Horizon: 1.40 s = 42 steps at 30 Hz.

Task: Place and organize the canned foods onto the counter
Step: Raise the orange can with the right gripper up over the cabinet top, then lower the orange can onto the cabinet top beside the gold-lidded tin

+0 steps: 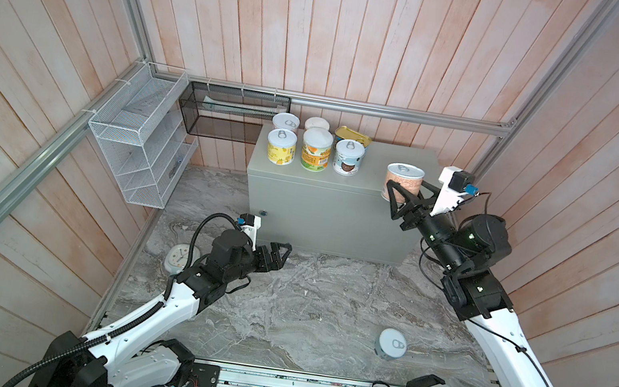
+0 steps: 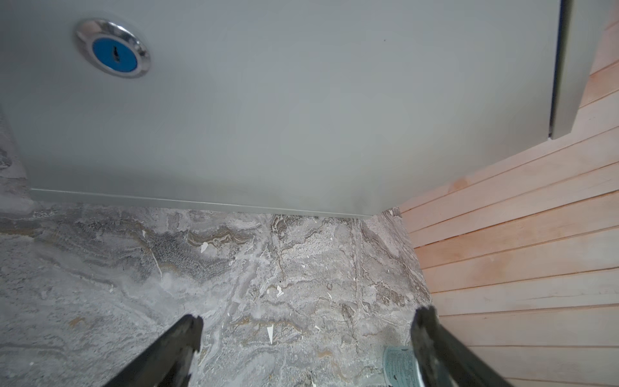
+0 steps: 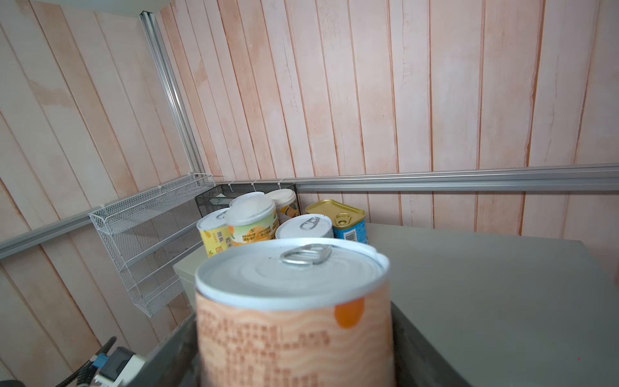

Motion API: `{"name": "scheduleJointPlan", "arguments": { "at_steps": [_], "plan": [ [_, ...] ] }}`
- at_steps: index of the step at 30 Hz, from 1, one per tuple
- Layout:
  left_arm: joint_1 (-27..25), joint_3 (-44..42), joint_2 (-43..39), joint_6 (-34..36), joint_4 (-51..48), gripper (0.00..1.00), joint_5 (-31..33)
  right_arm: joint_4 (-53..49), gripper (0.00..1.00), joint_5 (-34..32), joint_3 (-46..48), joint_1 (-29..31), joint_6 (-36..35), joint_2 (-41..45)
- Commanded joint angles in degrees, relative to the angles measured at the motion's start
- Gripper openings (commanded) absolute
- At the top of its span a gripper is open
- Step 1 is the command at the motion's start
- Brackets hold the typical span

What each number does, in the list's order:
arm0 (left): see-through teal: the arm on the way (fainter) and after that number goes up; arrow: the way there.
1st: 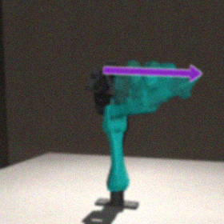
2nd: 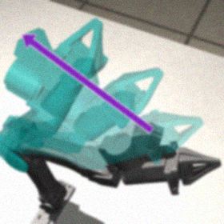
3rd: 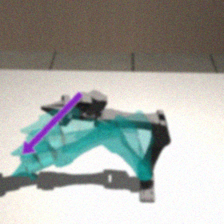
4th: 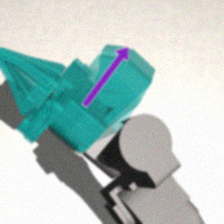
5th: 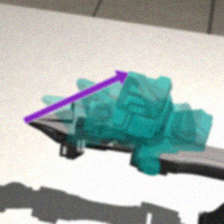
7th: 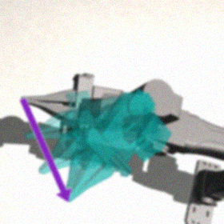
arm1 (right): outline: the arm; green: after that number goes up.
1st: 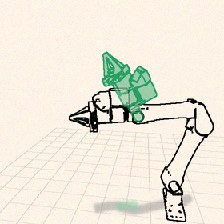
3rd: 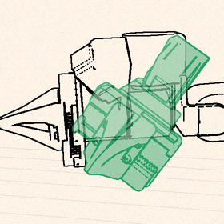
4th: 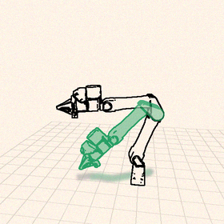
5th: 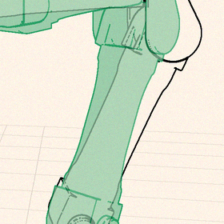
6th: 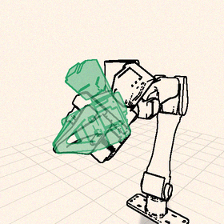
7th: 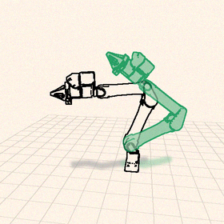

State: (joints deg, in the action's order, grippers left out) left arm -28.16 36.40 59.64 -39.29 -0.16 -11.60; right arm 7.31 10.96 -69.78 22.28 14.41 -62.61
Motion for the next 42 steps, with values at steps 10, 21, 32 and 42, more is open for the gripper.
{"name": "scheduleJointPlan", "arguments": {
  "at_steps": [10,21,32,42],
  "plan": [
    [0.0,-2.2,-2.0,-0.1,-0.2,1.00,0.5,10.0,0.67,3.8,-11.8,-5.2,-0.1,-9.8],
    [0.0,-2.6,-3.5,-0.5,-2.0,1.00,1.4,12.7,0.67,5.0,-21.2,-8.0,-0.8,-22.2],
    [0.0,-2.4,-4.1,-1.0,-2.9,1.00,2.0,11.4,0.67,5.5,-29.5,-9.4,-2.6,-33.3],
    [0.1,-2.0,-4.1,-1.4,-3.4,1.00,1.8,9.9,0.67,3.5,-33.3,-9.4,-3.6,-39.7]
  ]
}}
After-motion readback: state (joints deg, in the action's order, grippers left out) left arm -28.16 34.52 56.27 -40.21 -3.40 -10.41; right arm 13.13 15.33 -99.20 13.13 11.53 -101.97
